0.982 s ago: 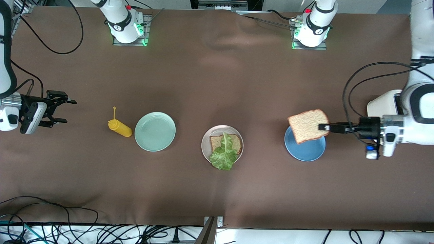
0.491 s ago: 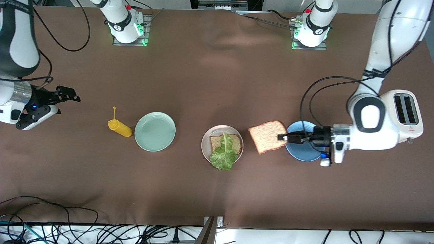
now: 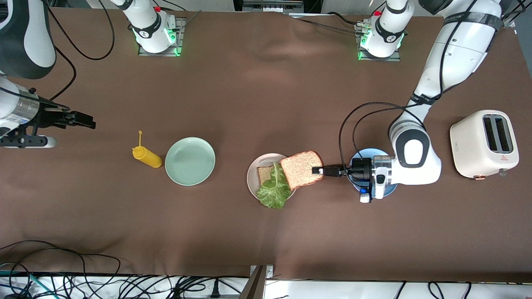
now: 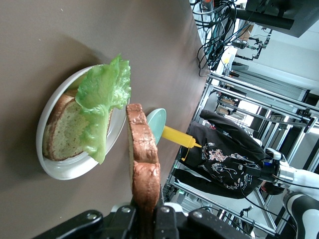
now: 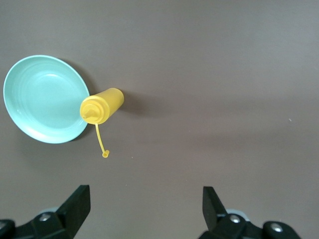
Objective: Make sandwich on beige plate with both arms
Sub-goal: 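Carry the bread slice with the left gripper over the lettuce, then lower the bread onto the lettuce and open the left gripper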
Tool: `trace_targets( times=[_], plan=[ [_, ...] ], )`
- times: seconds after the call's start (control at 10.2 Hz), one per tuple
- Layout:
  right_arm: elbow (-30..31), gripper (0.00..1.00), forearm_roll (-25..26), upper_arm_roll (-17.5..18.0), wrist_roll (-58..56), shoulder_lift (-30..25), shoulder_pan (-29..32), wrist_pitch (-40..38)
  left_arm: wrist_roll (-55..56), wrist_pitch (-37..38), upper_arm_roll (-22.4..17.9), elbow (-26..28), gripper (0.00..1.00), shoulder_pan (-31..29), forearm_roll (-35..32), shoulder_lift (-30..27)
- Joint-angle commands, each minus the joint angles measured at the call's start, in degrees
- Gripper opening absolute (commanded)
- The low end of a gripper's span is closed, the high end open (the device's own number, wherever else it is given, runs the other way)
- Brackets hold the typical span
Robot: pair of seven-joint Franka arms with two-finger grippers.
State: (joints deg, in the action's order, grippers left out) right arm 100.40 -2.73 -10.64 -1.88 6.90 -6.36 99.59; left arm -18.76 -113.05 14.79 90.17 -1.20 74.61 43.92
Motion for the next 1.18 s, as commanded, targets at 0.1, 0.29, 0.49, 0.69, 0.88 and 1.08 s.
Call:
trace_targets(
  times=[0.1, 0.29, 0.49, 0.69, 0.88, 1.08],
  plan=[
    [2.88, 1.0, 0.97, 0.27, 2.15, -9.61, -0.32, -2.73, -4.1, -3.14, -0.46, -1.49, 0.0, 3.39, 6.33, 3.35],
    [-0.1, 1.0, 1.14, 0.44, 3.02, -9.19, -0.33, -7.37, -4.1, -5.15, -0.46, -3.76, 0.0, 5.06, 8.61, 5.9],
    [-2.3, 1.0, 1.15, 0.44, 3.11, -8.93, -0.41, -7.31, -4.1, -8.14, -0.46, -5.18, 0.0, 7.08, 11.68, 6.87],
    [-2.75, 1.0, 2.36, 0.53, 3.2, -8.92, -0.59, -7.22, -4.01, -8.42, -0.46, -7.72, 0.0, 7.79, 12.75, 9.15],
    [-6.07, 1.0, 4.83, 2.62, 2.85, -8.75, -0.68, -7.91, -4.01, -11.65, -0.55, -8.7, 0.0, 9.98, 13.19, 10.31],
    [-7.74, 1.0, 6.95, 3.26, 3.29, -7.88, -0.24, -7.22, -4.01, -14.21, -0.55, -9.75, 0.0, 10.95, 13.19, 11.27]
  ],
)
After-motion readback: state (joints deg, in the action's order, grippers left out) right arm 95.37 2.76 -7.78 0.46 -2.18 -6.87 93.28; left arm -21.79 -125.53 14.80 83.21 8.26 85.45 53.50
